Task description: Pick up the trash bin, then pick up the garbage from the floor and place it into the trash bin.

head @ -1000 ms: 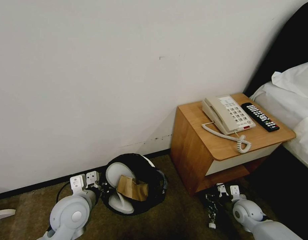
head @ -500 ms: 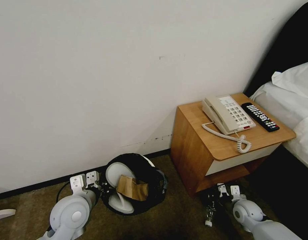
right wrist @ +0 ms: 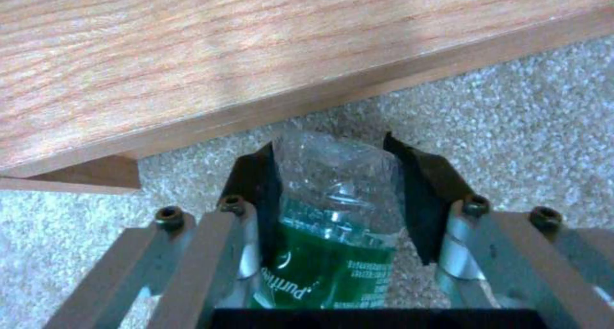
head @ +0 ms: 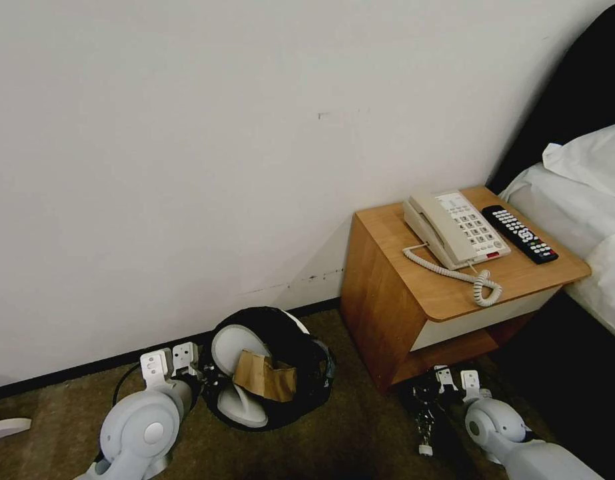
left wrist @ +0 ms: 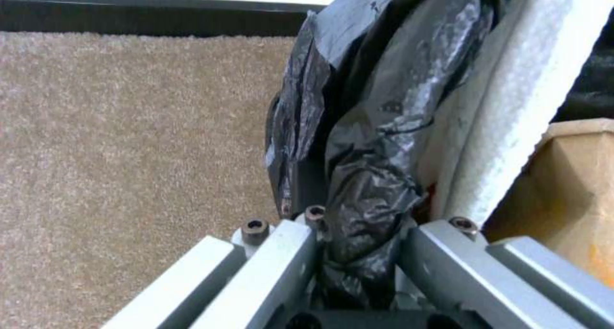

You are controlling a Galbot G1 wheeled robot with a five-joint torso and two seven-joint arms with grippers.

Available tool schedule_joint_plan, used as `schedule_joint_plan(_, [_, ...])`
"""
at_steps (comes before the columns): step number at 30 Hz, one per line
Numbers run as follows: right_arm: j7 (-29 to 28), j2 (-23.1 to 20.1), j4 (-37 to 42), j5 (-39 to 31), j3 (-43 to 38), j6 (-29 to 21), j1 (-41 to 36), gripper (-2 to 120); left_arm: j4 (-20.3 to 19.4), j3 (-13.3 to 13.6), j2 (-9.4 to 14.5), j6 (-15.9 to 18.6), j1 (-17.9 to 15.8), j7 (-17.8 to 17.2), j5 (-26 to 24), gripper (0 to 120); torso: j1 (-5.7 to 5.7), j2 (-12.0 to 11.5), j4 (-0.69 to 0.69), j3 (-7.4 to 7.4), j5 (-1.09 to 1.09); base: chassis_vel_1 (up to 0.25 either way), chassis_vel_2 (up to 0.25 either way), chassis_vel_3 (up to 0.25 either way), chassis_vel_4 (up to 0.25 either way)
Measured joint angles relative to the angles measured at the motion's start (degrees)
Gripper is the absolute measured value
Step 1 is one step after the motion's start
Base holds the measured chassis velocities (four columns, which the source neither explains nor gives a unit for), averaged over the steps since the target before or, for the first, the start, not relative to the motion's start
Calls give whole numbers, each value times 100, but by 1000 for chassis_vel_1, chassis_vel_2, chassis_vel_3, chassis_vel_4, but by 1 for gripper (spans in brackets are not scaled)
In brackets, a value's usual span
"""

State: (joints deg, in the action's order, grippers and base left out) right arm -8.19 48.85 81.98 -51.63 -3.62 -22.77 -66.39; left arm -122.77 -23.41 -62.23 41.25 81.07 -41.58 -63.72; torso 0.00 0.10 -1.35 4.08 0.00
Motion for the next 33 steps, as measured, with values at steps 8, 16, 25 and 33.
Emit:
schedule_joint_plan(8, [-25,39,-41,4,19,-15,-3,33,-26,-9,22,0,12,0,-1,0,0,0,0,0,0,0,0,0,0])
schedule_joint_plan(16, [-75,19,6,7,19,-9,-59,33,-28,4,16,0,10,0,0,0,0,0,0,0,1,0,0,0,0])
schedule_joint_plan(25, [-204,-340,473,-163,-112,-8,-247,33,-55,8,41,4,29,15,-1,0,0,0,0,0,0,0,0,0,0])
schedule_joint_plan(33, [-298,-582,904,-251,-294,-40,-505,33,-160,-26,110,13,111,2,-7,0,0,0,0,0,0,0,0,0,0])
